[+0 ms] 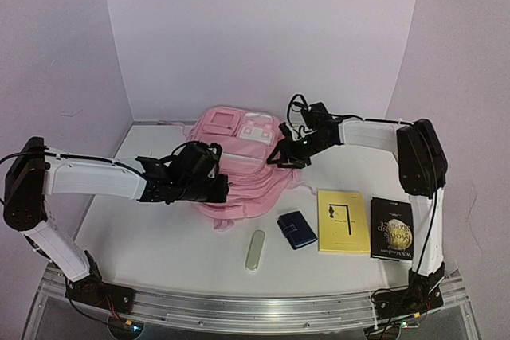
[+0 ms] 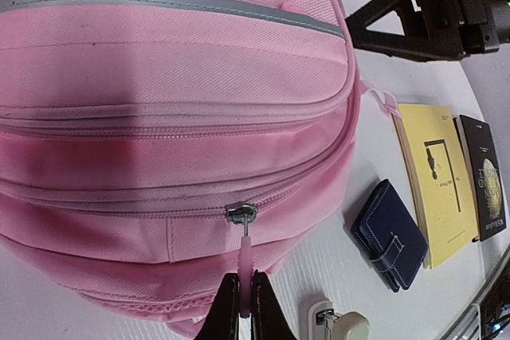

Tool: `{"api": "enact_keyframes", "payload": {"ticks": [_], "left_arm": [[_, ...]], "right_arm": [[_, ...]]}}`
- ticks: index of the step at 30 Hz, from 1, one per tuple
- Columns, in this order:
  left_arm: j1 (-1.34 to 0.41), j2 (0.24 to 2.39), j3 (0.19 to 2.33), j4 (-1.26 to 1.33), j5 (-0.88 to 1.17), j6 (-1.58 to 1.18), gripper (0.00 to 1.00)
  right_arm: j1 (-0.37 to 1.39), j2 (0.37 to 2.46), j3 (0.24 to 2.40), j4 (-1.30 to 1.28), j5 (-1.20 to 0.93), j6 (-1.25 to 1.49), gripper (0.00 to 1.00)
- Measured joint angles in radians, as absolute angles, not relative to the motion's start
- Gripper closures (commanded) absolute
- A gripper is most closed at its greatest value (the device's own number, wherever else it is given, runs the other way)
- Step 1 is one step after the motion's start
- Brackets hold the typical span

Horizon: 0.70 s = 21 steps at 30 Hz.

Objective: Pack the student bag
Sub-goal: Unzip the student bag at the center of the board.

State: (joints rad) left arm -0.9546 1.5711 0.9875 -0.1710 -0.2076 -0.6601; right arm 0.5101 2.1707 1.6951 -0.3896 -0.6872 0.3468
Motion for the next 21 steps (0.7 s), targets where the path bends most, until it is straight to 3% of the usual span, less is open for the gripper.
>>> {"api": "enact_keyframes", "payload": {"ticks": [6,10,14,21], "left_arm": [[-0.955,1.618,1.017,-0.130,-0.141,-0.635,1.00],[-0.955,1.636,1.047,-0.116,-0.096,-0.628,1.00],[-0.944,1.638,1.054,-0.099,-0.050,-0.634,1.00],[-0.877,1.628,1.019,-0.034,0.078,-0.704,1.00]], "right_arm": [[0.459,2.087,1.659,-0.392,-0.673,0.283,0.42],[0.470,1.980,1.615,-0.409,-0.679,0.195,0.47],[0.525,1.904,1.583,-0.420,-0.666,0.009,0.53],[0.634,1.870,1.540,-0.449,-0.601,-0.345,0.56]]}}
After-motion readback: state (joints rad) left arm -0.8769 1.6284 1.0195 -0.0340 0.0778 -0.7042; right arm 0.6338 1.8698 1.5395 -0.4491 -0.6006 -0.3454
